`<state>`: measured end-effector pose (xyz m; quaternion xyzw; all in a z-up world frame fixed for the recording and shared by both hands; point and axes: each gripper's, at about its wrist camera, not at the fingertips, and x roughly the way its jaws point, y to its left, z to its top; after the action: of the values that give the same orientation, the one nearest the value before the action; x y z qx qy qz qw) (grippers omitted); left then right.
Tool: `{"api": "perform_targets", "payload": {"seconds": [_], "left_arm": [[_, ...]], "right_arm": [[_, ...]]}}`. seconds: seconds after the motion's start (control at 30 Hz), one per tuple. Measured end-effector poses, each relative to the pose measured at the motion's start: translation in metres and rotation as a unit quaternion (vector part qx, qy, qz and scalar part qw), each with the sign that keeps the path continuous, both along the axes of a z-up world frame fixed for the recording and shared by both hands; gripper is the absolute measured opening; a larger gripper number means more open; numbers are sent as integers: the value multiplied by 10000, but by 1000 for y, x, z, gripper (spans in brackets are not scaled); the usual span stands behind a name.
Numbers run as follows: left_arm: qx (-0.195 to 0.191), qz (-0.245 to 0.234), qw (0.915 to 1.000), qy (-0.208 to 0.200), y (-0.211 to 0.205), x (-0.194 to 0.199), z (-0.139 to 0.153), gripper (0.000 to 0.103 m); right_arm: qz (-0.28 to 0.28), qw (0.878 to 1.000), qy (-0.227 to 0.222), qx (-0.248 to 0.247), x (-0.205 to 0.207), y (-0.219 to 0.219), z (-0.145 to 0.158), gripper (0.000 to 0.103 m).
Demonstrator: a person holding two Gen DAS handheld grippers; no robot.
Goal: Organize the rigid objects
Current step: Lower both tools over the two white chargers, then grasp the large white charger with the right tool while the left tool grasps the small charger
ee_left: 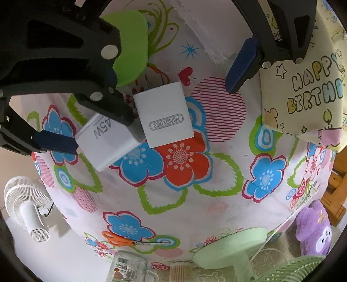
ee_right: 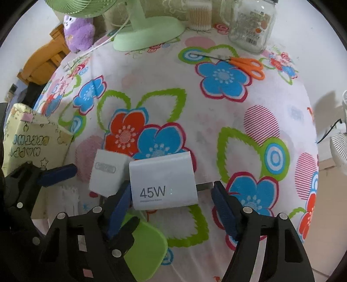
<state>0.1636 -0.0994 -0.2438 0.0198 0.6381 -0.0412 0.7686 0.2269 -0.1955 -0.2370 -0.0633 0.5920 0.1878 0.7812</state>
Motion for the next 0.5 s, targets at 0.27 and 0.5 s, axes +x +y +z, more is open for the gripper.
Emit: {"api": "perform_targets", "payload": {"seconds": [0.27, 0.5], "left_arm": [[88, 73, 9999, 61, -4, 13, -2, 100], [150, 192, 9997, 23, -1, 31, -3, 88]], "right_arm": [[-326, 9994, -80, -123, 4, -18, 0, 74], [-684, 9975, -53, -173, 5, -45, 1, 74]]}}
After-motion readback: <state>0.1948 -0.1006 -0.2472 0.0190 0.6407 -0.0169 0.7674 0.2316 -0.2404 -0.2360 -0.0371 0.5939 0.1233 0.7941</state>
